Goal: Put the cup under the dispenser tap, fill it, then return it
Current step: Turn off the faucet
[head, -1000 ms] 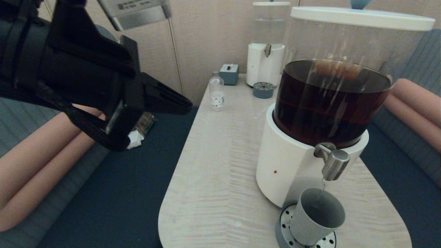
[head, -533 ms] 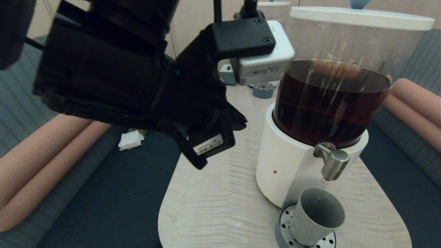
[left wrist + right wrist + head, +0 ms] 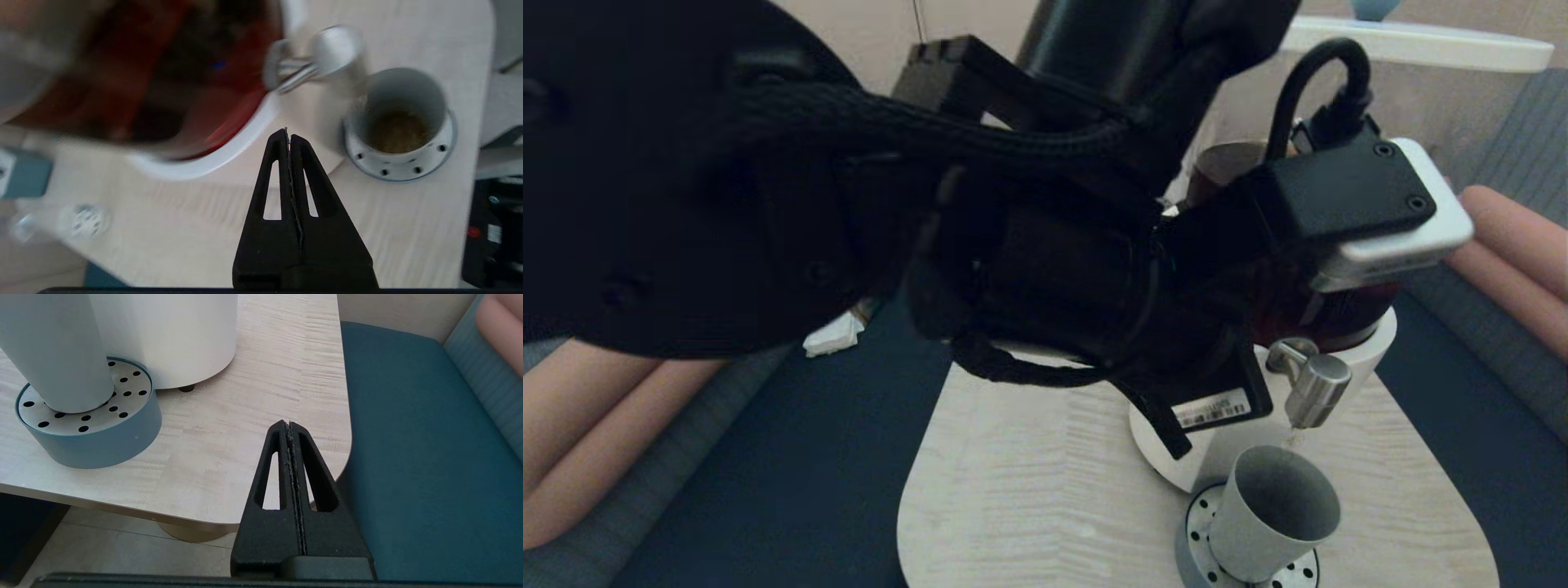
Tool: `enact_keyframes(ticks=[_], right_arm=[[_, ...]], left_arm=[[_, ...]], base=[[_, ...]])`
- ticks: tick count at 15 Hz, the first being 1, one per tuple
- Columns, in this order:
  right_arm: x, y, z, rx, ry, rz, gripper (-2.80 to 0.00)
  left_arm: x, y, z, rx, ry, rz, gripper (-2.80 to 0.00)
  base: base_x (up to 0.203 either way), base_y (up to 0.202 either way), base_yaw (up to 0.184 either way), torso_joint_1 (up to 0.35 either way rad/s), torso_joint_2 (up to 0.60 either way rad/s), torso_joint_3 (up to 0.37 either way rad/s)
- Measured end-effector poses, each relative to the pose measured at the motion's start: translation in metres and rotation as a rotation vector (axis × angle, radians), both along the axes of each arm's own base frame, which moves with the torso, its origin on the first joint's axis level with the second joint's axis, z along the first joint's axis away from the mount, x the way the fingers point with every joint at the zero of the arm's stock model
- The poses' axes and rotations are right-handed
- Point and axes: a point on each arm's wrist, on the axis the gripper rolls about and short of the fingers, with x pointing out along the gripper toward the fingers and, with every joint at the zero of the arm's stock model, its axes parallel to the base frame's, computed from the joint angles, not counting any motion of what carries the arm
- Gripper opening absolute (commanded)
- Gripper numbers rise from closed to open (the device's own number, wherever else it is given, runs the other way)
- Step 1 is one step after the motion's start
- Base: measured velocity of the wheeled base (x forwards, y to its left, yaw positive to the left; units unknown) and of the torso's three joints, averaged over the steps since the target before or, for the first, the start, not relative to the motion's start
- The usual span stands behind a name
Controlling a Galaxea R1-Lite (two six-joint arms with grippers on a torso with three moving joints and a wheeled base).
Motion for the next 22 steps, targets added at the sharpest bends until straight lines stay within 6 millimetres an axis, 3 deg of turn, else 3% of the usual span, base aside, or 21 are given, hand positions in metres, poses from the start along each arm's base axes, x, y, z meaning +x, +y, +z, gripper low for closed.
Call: enact_keyframes(ticks=[11,22], right_arm=[[0.000,0.000,0.000,0.000,0.000,0.000,-2.80],[0.000,0.000,0.000,0.000,0.000,0.000,-2.80]], left_arm=[[0.003,-0.022,-0.023,0.057,0.031,-0.023,-2.80],[0.011,-0.031,-0.025,0.048,0.020,-0.019,-2.80]], base=[[0.000,0.000,0.000,0.000,0.00,0.000],[0.000,0.000,0.000,0.000,0.00,0.000]])
